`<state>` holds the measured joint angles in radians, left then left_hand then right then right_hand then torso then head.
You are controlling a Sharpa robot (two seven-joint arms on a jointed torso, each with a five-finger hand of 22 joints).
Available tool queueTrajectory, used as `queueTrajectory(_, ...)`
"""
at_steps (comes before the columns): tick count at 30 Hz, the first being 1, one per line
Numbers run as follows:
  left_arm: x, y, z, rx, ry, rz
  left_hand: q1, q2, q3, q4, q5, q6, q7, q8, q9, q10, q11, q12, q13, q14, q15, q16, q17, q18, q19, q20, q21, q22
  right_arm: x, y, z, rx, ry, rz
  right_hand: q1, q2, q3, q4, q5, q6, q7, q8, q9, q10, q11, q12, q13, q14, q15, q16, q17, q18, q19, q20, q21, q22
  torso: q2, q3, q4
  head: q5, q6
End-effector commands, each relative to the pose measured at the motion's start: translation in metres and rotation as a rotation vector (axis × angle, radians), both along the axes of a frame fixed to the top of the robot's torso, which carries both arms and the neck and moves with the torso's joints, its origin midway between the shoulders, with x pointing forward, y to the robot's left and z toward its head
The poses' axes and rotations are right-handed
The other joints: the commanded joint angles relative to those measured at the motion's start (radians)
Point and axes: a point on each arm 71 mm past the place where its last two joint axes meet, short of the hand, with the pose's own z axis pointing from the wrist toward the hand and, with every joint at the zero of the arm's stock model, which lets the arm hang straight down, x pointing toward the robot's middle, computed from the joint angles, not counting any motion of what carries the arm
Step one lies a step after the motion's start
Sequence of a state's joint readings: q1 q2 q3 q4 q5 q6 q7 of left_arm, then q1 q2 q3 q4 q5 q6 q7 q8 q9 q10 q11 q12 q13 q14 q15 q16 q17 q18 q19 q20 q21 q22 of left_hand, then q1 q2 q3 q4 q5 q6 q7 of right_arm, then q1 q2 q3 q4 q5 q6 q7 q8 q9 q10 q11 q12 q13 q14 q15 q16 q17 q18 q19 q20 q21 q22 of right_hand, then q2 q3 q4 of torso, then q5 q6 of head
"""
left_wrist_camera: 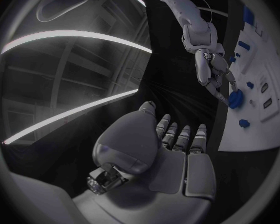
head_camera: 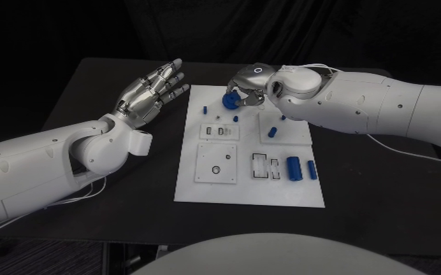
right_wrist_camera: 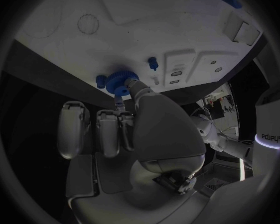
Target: Assemble the parts on the task board
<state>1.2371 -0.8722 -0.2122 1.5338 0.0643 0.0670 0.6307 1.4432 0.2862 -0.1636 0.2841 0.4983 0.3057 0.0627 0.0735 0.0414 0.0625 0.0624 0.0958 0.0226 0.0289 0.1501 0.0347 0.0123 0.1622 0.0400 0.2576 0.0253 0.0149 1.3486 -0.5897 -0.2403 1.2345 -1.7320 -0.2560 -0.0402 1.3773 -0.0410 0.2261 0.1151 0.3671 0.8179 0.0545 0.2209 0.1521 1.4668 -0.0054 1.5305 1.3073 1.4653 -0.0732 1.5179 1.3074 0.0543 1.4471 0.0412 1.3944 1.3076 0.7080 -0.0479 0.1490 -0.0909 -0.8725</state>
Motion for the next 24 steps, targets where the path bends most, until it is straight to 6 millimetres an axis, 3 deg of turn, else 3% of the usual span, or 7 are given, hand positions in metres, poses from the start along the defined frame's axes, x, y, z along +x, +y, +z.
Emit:
queueTrajectory(1, -0.0009, -0.0025, 0.0009, -0.013, -0.005, -0.014, 0.012, -0.001, 0.007, 0.0, 0.007, 0.004, 0.004, 0.006, 0.001, -0.004, 0.0, 0.004, 0.001, -0.002, 0.006, 0.005, 0.001, 0.018, -0.002, 0.007, 0.003, 0.001, 0.0001, -0.0004, -0.0052, -0.039, 0.02, -0.021, -0.006, -0.015, 0.015, 0.007, -0.002, -0.023, -0.004, -0.046, 0.255, 0.004, -0.008, -0.018, 0.205, 0.058, -0.001, -0.012, 0.182, -0.004, -0.014, 0.0, -0.017, 0.19, -0.001, -0.0006, -0.0011, -0.002, 0.0)
queueTrajectory(7, -0.0009, -0.003, 0.0007, -0.012, -0.003, -0.016, 0.012, -0.001, 0.007, 0.0, 0.007, 0.004, 0.004, 0.006, 0.001, -0.004, 0.0, 0.004, 0.001, -0.002, 0.006, 0.005, 0.001, 0.018, -0.002, 0.007, 0.003, 0.001, 0.0027, -0.0002, -0.0062, -0.052, 0.026, -0.034, -0.007, -0.025, 0.041, 0.01, 0.009, -0.041, -0.009, -0.098, 0.218, -0.054, -0.006, -0.059, 0.17, 0.042, 0.001, -0.033, 0.161, 0.002, -0.034, 0.001, -0.049, 0.183, -0.001, -0.0001, 0.0002, -0.003, 0.0)
queueTrajectory(10, -0.0009, -0.0033, 0.0006, -0.012, -0.002, -0.017, 0.012, -0.001, 0.007, 0.0, 0.007, 0.004, 0.004, 0.006, 0.001, -0.004, 0.0, 0.004, 0.001, -0.002, 0.006, 0.005, 0.001, 0.018, -0.002, 0.007, 0.003, 0.001, 0.0048, -0.0002, -0.0063, -0.055, 0.025, -0.041, -0.004, -0.03, 0.052, 0.007, 0.01, -0.074, -0.02, -0.132, 0.194, -0.067, -0.007, -0.072, 0.16, 0.04, 0.001, -0.037, 0.159, 0.003, -0.037, 0.001, -0.055, 0.183, -0.001, -0.0005, 0.0011, -0.003, 0.0)
queueTrajectory(20, -0.0006, -0.0036, 0.0004, -0.012, -0.001, -0.019, 0.014, 0.0, 0.008, 0.0, 0.008, 0.007, 0.005, 0.007, 0.001, -0.005, -0.001, 0.005, 0.001, -0.002, 0.009, 0.006, 0.001, 0.017, -0.001, 0.008, 0.003, 0.001, 0.0074, 0.0007, -0.0057, -0.055, 0.018, -0.047, -0.004, -0.005, 0.096, 0.009, 0.058, -0.065, -0.013, -0.149, 0.169, -0.084, -0.006, -0.088, 0.151, 0.036, 0.003, -0.043, 0.155, 0.005, -0.043, 0.002, -0.068, 0.182, -0.001, -0.0004, 0.0011, -0.003, 0.0)
queueTrajectory(24, -0.0006, -0.0038, 0.0003, -0.012, 0.0, -0.02, 0.014, 0.0, 0.008, 0.0, 0.008, 0.007, 0.005, 0.007, 0.001, -0.005, -0.001, 0.005, 0.001, -0.002, 0.009, 0.006, 0.001, 0.017, -0.001, 0.008, 0.003, 0.001, 0.0076, 0.0001, -0.0056, -0.053, 0.016, -0.048, -0.004, -0.004, 0.099, 0.009, 0.06, -0.063, -0.013, -0.149, 0.168, -0.09, -0.006, -0.092, 0.148, 0.035, 0.003, -0.044, 0.154, 0.006, -0.044, 0.002, -0.071, 0.182, -0.001, 0.0005, 0.0024, -0.004, 0.0)
